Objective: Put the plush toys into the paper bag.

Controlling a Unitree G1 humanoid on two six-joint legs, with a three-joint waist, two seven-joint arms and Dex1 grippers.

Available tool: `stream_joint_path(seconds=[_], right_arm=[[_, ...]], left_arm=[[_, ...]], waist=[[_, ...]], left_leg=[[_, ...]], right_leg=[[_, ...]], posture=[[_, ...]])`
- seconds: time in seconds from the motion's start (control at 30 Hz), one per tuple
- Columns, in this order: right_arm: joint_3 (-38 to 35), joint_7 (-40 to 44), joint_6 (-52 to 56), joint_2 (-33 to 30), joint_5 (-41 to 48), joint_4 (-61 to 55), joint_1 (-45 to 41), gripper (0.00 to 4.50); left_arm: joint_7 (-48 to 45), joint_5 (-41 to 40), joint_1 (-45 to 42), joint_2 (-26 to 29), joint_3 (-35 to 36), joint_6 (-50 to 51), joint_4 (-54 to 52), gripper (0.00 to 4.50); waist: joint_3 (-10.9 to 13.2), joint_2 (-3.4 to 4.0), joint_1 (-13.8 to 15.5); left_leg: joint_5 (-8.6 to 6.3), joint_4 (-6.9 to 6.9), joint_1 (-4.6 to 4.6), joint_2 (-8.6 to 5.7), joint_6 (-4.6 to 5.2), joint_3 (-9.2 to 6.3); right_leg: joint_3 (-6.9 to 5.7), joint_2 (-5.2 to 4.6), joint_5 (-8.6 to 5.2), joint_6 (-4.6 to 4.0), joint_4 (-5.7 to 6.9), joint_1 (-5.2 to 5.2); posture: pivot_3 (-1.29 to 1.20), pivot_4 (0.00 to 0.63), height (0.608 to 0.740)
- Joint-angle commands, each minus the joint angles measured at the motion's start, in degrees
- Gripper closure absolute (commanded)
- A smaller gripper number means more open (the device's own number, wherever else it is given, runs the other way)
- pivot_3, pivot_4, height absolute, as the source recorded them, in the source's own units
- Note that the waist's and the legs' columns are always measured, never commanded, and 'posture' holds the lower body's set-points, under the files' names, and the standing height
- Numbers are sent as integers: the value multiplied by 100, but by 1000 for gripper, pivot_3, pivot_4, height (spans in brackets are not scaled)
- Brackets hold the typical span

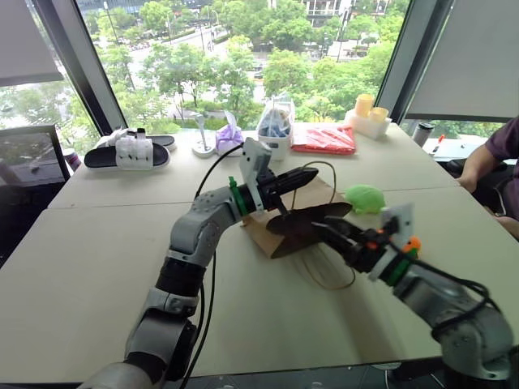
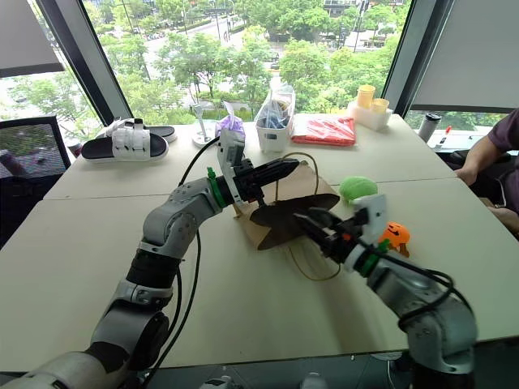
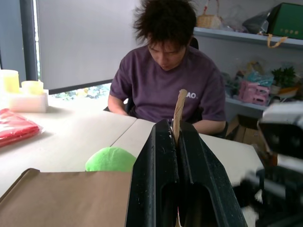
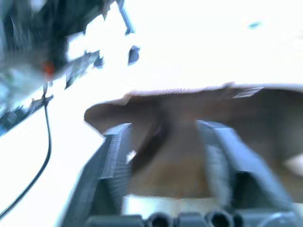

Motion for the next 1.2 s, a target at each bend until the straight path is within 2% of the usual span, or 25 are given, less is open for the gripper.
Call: stream_joint_path(seconds=[0.03, 0.13, 0.2, 0.3, 0.43, 0.5, 0.6, 0.77, 0.83, 0.9, 1.03, 1.1, 1.2], right_arm=[[-680, -224, -110, -597, -205, 93, 192, 184], [-309, -204, -564, -1315, -1245, 808, 558, 83], [77, -295, -928, -1514, -1825, 1518, 508, 83], [590, -357, -1412, -1513, -2424, 2458, 227, 83], [616, -485, -1747, -1005, -2469, 3464, -328, 83], [930, -462, -1974, -1041, -2853, 3979, -476, 83], [1201, -357, -2180, -1219, -3226, 4189, -513, 944], [1101, -242, -2179, -1243, -3270, 4154, -473, 3379], [1076, -162, -2124, -1276, -3253, 4044, -414, 4149], [992, 25, -2087, -1339, -3118, 3648, -262, 4272], [537, 704, -1225, -1429, -1824, 1731, 189, 4272], [262, 803, -591, -1389, -891, 839, 324, 4272], [175, 813, 52, -1433, -106, 188, 353, 4272]], left_arm=[[-97, -64, -54, 15, 6, -48, -126, 4500], [-132, -72, -14, -23, -39, -47, -140, 4500], [-135, -45, 25, -62, -81, -82, -140, 4500], [-101, -14, 62, -131, -98, -142, -115, 4500], [-2, -119, 82, -271, 27, -88, -105, 4500], [44, -70, 129, -286, 1, -120, -167, 4500], [158, -32, 216, -252, 35, -151, -297, 4500], [242, -68, 273, -213, 55, -133, -360, 4500], [232, -73, 265, -209, 44, -129, -343, 4500], [205, -69, 213, -210, 47, -142, -256, 4500], [165, -94, 65, -185, 132, -158, -74, 4500], [174, -161, -30, -209, 238, -156, 50, 4500], [140, -212, -144, -265, 316, -159, 212, 4500]], waist=[[0, 0, 9], [0, 0, 9], [2, -4, 0], [1, -1, -35], [-1, 2, -48], [-1, 2, -32], [-1, 2, -21], [-1, 1, -20], [-1, 1, -19], [-1, 1, -16], [-1, 2, 4], [0, 2, -15], [0, 1, -4]], left_leg=[[-1, 0, 0, 0, 1, 0], [-1, 0, 0, -1, 2, 9], [-2, 1, 2, -2, 3, 22], [-1, 2, 8, -1, 3, 29], [1, 2, 9, 2, 0, 24], [2, 4, 10, 1, -3, 19], [2, 8, 10, 0, -3, 18], [3, 10, 11, -1, -3, 15], [2, 10, 11, -1, -3, 13], [2, 10, 11, -1, -3, 13], [2, 8, 4, -1, -3, 6], [2, 8, 2, -1, -2, 1], [-1, 9, 3, -1, 3, -2]], right_leg=[[0, 0, 0, 0, -1, 1], [-2, 1, 0, 0, -1, 2], [-1, 0, -1, 1, -2, 6], [2, 0, 0, 1, 1, 8], [4, 0, 0, 0, 6, 6], [5, 0, 0, 0, 5, 7], [5, 1, 0, 0, 4, 11], [4, 1, 0, 0, 1, 17], [4, 2, 0, 0, 1, 17], [4, 2, 0, 0, 1, 17], [-1, 3, -1, 2, -3, 13], [1, 1, -1, 2, -6, 11], [1, 0, -1, 2, -9, 16]], posture=[[0, 150, 740], [0, 150, 740], [0, 150, 740], [0, 150, 740], [0, 150, 740], [0, 150, 740], [0, 150, 740], [0, 150, 740], [0, 150, 740], [0, 150, 740], [0, 150, 740], [0, 150, 740], [0, 150, 740]])
